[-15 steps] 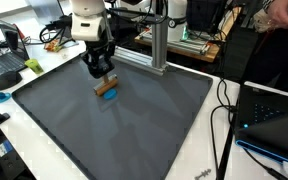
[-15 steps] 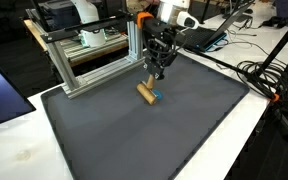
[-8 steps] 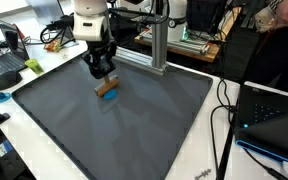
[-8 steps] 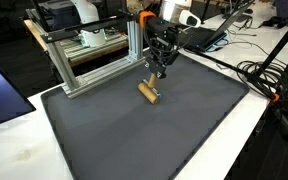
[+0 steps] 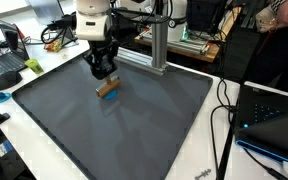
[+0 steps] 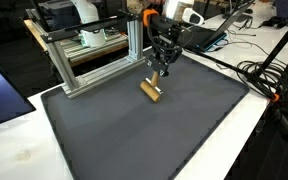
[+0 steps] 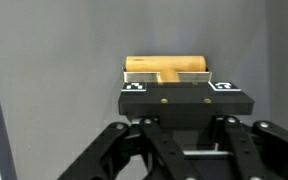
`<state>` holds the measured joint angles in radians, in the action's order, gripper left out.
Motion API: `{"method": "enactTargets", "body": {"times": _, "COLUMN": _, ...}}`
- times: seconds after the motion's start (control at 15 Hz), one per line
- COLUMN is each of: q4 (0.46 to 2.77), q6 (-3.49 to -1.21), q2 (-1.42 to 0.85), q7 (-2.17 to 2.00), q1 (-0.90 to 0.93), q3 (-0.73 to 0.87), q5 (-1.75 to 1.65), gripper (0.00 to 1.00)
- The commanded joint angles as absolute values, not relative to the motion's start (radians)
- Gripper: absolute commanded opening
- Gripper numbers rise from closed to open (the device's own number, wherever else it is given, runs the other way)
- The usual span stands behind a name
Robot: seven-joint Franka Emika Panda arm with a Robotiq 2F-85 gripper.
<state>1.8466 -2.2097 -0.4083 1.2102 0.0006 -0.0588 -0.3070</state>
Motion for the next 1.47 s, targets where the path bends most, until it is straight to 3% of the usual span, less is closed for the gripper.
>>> {"method": "enactTargets", "body": {"times": 0.0, "q4": 1.837, "q6": -2.217, "q2": -0.441, "q7": 1.211, "q1": 0.013, "q3": -0.086, "q5": -0.282, "gripper": 0.22}}
{"method": "enactTargets", "body": {"times": 0.87, "q4": 1.832, "q6": -2.219, "q2": -0.456, "q7": 1.215, "q1": 0.023, "q3": -0.115, "q5": -0.271, "gripper": 0.22}}
{"method": "enactTargets", "body": {"times": 1.4, "q4": 1.837, "q6": -2.084, "q2": -0.286, "q7": 1.106, "q1": -0.005, "q3": -0.104, "q5": -0.112, "gripper": 0.22}}
